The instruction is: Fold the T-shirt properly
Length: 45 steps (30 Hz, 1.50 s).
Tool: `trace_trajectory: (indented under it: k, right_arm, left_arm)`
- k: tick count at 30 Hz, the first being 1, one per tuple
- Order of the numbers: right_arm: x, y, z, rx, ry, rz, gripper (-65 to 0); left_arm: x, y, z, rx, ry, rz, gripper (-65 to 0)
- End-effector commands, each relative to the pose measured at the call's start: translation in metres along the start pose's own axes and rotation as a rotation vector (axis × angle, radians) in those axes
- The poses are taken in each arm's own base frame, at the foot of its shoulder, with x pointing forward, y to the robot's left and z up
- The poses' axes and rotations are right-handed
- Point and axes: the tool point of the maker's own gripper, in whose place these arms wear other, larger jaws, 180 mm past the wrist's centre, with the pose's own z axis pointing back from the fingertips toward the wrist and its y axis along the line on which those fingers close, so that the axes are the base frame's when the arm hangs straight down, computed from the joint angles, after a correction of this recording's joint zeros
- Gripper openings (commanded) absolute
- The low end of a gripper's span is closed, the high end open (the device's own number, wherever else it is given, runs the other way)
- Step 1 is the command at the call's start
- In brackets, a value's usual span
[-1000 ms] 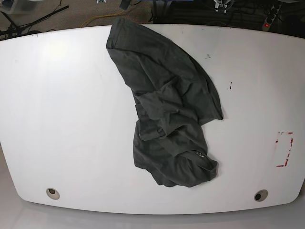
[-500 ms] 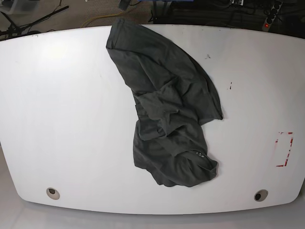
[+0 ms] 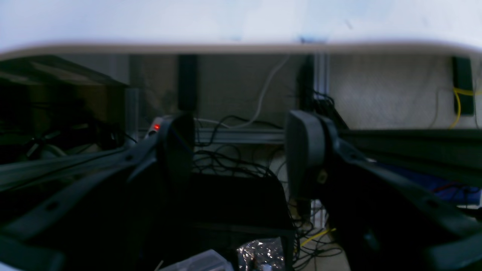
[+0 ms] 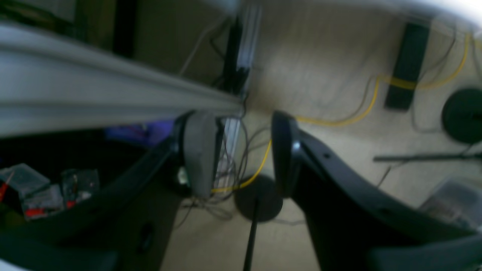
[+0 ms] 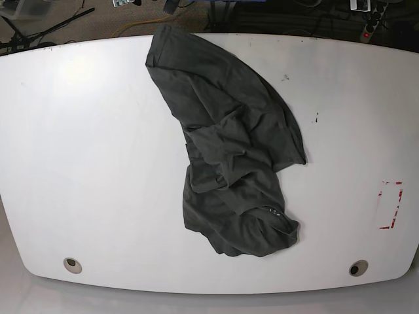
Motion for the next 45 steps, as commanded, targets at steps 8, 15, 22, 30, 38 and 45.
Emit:
trace_trajectory:
  k: [8, 15, 22, 30, 38, 45]
  right_arm:
    - [0.051, -0.007, -0.015, -0.006, -0.143, 0.042, -41.9]
    - [0.095, -0.011, -0.032, -0.006, -0.26, 0.069, -41.5]
    - [0.134, -0.012, -0.04, -0.017, -0.367, 0.07, -40.9]
    - [0.163, -0.015, -0.054, -0.019, -0.392, 0.093, -26.2]
    - [0.186, -0.008, -0.07, 0.015, -0.372, 0.117, -21.1]
    - [0.201, -0.008, -0.078, 0.029, -0.349, 0.157, -21.1]
  left_arm:
    - [0.027, 0.019, -0.006, 0.053, -0.084, -0.02, -30.3]
    - [0.062, 0.02, -0.027, 0.055, -0.196, -0.022, -29.9]
    - [0.108, 0.019, -0.048, 0.028, -0.319, -0.066, -29.7]
    - [0.143, 0.013, -0.083, 0.014, -0.309, -0.065, -12.2]
    - [0.179, 0.007, -0.108, 0.006, -0.292, -0.045, -11.7]
    - [0.204, -0.022, -0.122, -0.068, -0.288, -0.061, -11.5]
